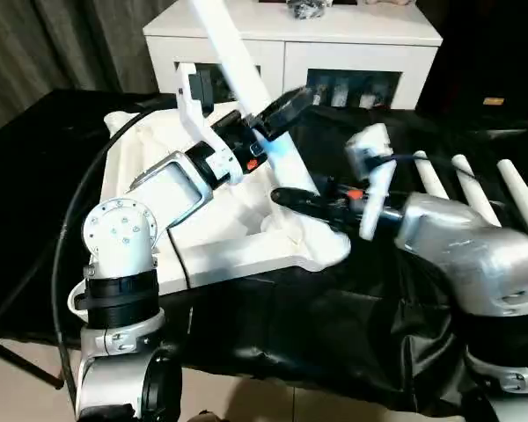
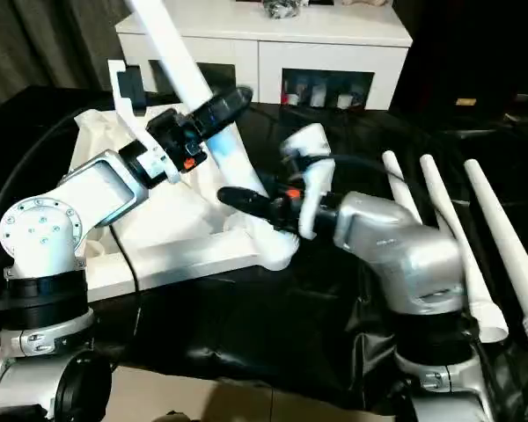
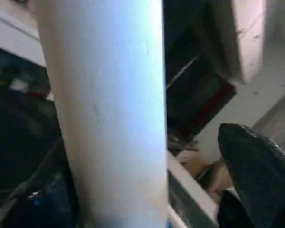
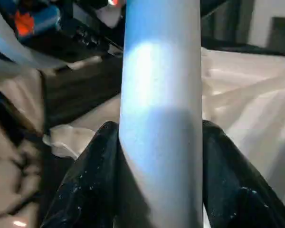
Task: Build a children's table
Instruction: Pick table leg
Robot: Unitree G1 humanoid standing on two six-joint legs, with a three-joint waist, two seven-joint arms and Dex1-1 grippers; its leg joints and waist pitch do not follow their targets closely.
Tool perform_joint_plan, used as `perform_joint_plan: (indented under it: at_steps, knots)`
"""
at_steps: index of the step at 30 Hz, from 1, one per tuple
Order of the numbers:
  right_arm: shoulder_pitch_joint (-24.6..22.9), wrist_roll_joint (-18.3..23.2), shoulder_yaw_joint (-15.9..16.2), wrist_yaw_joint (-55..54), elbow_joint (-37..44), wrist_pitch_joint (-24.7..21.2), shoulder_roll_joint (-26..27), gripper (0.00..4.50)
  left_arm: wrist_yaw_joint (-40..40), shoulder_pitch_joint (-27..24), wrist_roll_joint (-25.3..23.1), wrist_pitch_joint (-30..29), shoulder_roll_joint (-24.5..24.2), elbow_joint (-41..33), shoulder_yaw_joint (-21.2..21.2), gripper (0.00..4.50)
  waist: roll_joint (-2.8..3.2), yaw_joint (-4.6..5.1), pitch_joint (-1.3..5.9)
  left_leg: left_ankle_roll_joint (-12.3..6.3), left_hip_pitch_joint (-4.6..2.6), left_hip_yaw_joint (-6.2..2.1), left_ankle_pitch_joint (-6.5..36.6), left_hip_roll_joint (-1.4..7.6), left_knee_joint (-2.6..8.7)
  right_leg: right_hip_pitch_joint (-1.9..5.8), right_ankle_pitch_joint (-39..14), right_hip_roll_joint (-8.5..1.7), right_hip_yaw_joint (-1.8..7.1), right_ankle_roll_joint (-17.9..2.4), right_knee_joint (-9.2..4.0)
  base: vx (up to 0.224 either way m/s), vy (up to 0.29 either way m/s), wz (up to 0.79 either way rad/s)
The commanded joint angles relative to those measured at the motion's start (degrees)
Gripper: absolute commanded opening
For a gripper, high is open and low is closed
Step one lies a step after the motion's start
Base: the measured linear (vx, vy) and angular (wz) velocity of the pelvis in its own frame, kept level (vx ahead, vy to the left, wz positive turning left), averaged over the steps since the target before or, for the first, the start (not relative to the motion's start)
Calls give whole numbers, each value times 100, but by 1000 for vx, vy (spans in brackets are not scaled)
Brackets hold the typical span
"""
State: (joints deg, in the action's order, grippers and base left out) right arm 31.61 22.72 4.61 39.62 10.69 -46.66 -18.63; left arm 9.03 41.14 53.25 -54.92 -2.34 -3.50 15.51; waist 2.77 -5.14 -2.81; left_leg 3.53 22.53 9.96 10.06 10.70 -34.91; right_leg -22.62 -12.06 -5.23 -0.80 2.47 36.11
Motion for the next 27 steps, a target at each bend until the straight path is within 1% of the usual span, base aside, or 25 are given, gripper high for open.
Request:
perform_joint_plan:
  at_steps: [1,3,5,6,7,8,10,12,13,14,15,16,17,18,22,24,25,26,27]
  knots:
    - [-36,-439,213,-265,-20,367,29,184,-179,-16,-203,30,-50,-47,-157,400,-39,9,400,361,-117,-35,810,70,390,259,-242,-105,75,-1031,-407,0,0,0]
    - [-35,-430,199,-289,-18,369,62,184,-197,-22,-213,41,-40,-47,-165,379,-30,17,406,306,-113,-34,782,61,385,264,-161,-100,78,-1077,-396,0,0,0]
    - [-37,-493,305,-342,29,485,98,184,-261,-31,-243,106,-3,-45,-182,377,-31,18,407,246,-109,-34,766,67,380,263,-23,-98,76,-1159,-387,0,0,0]
    - [-39,-502,322,-346,35,503,101,184,-271,-31,-241,112,4,-45,-181,366,-31,18,405,234,-110,-32,771,65,379,261,-22,-97,75,-1172,-389,0,0,0]
    - [-35,-652,443,-458,11,667,120,184,-348,-24,-228,127,55,-31,-151,350,-31,18,405,218,-109,-33,781,68,380,265,-9,-99,76,-1199,-386,0,0,0]
    - [-35,-663,450,-463,9,678,120,184,-351,-23,-228,126,57,-30,-149,338,-28,14,407,231,-110,-35,770,74,378,261,1,-101,75,-1203,-382,0,0,0]
    - [-11,-1017,639,-727,-116,1069,181,184,-515,-6,-242,146,169,-7,-75,329,-34,22,405,250,-108,-28,785,74,374,255,-3,-104,78,-1214,-382,0,0,0]
    - [-2,-1085,653,-824,-158,1136,248,184,-590,-1,-269,179,212,10,-47,304,-36,32,396,245,-108,-25,870,62,380,256,-120,-100,79,-1207,-399,0,0,0]
    - [9,-1215,734,-976,-193,1246,368,184,-759,22,-362,295,290,77,6,294,-44,26,402,233,-113,-29,883,73,383,258,-132,-103,82,-1199,-397,0,0,0]
    - [8,-1221,739,-982,-192,1251,375,184,-768,22,-369,304,294,81,8,289,-44,34,390,235,-102,-33,891,71,388,256,-152,-99,82,-1189,-403,0,0,0]
    - [6,-1266,779,-1042,-197,1294,431,184,-843,36,-405,367,327,125,41,287,-42,37,396,219,-105,-30,905,67,386,259,-171,-100,83,-1167,-408,0,0,0]
    - [4,-1304,807,-1101,-203,1333,481,184,-909,50,-412,410,355,170,82,272,-33,31,399,216,-102,-36,877,63,385,258,-141,-96,83,-1146,-401,0,0,0]
    - [1,-1310,812,-1141,-203,1341,526,184,-927,62,-428,439,350,199,98,272,-35,31,400,218,-103,-37,854,64,387,257,-84,-94,83,-1138,-397,0,0,0]
    - [-3,-1318,816,-1176,-207,1357,555,184,-942,69,-428,454,347,210,111,258,-31,32,405,215,-104,-39,843,63,386,258,-48,-91,82,-1138,-391,0,0,0]
    - [-33,-1367,827,-1224,-239,1466,621,184,-993,77,-462,485,325,170,137,232,-13,23,419,217,-103,-41,759,65,373,255,213,-88,77,-1164,-368,0,0,0]
    - [-33,-1407,833,-1249,-260,1513,630,184,-983,77,-569,511,274,146,99,204,0,26,421,200,-105,-42,730,65,368,253,297,-84,74,-1172,-366,0,0,0]
    - [-33,-1410,823,-1266,-263,1516,641,184,-984,76,-572,523,265,144,91,198,-7,27,423,193,-99,-41,710,61,365,259,344,-84,73,-1183,-359,0,0,0]
    - [-32,-1415,819,-1274,-262,1521,645,184,-983,75,-574,535,258,143,84,194,9,25,422,194,-103,-42,712,62,364,255,354,-85,73,-1190,-357,0,0,0]
    - [-27,-1417,810,-1284,-255,1519,651,184,-974,77,-574,542,240,146,73,193,6,31,423,196,-100,-43,723,59,363,260,364,-83,71,-1194,-357,0,0,0]
